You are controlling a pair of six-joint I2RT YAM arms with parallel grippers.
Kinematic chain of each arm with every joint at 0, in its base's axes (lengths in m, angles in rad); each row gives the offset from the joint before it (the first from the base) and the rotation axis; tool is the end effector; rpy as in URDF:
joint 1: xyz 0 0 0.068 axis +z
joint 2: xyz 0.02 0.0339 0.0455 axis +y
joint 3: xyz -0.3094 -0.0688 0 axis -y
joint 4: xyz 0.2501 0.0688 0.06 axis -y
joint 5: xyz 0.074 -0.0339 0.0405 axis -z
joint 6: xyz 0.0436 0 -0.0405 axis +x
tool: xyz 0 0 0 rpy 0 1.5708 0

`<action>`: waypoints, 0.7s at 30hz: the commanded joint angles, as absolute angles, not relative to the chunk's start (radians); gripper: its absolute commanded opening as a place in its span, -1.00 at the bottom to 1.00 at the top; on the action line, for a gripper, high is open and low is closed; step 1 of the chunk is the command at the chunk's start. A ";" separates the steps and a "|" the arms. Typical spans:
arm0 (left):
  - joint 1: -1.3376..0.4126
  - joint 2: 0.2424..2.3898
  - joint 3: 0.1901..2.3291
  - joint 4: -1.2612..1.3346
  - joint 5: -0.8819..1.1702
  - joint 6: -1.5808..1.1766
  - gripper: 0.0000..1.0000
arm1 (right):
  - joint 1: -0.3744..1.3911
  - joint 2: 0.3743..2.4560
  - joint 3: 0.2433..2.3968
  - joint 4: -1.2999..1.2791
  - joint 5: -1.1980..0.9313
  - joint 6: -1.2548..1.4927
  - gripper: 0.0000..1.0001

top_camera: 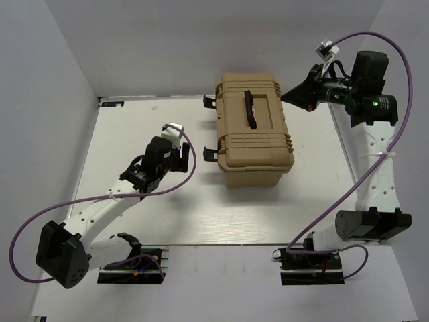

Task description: Sort the tools into containers

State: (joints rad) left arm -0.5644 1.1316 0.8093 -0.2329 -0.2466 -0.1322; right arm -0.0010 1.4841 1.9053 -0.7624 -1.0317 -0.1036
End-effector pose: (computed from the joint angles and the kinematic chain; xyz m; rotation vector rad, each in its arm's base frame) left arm 0.2114 -0.1212 0.3099 0.3097 2.0883 -0.1547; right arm 0.2878 0.0371 0.5465 -0.7679 1.6649 0.9011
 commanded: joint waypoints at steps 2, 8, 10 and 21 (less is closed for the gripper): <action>-0.561 1.088 0.842 -0.230 -0.250 -0.141 0.66 | 0.032 1.419 1.849 -0.776 -0.832 -0.083 -0.95; -0.561 1.034 0.813 -0.212 -0.230 -0.132 0.74 | 0.038 1.218 1.484 -0.694 -0.487 -0.136 -0.31; -0.561 1.023 0.813 -0.212 -0.230 -0.123 0.76 | 0.035 1.169 1.369 -0.677 -0.340 -0.126 0.73; -0.561 0.976 0.795 -0.212 -0.219 -0.114 0.90 | 0.034 0.984 1.091 -0.608 -0.086 -0.028 0.81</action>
State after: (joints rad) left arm -0.5644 1.0149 0.8055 -0.2245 -0.2260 -0.1249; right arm 0.0387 1.0451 1.1404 -0.6769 -0.1642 -0.0696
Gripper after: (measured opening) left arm 0.943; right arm 0.904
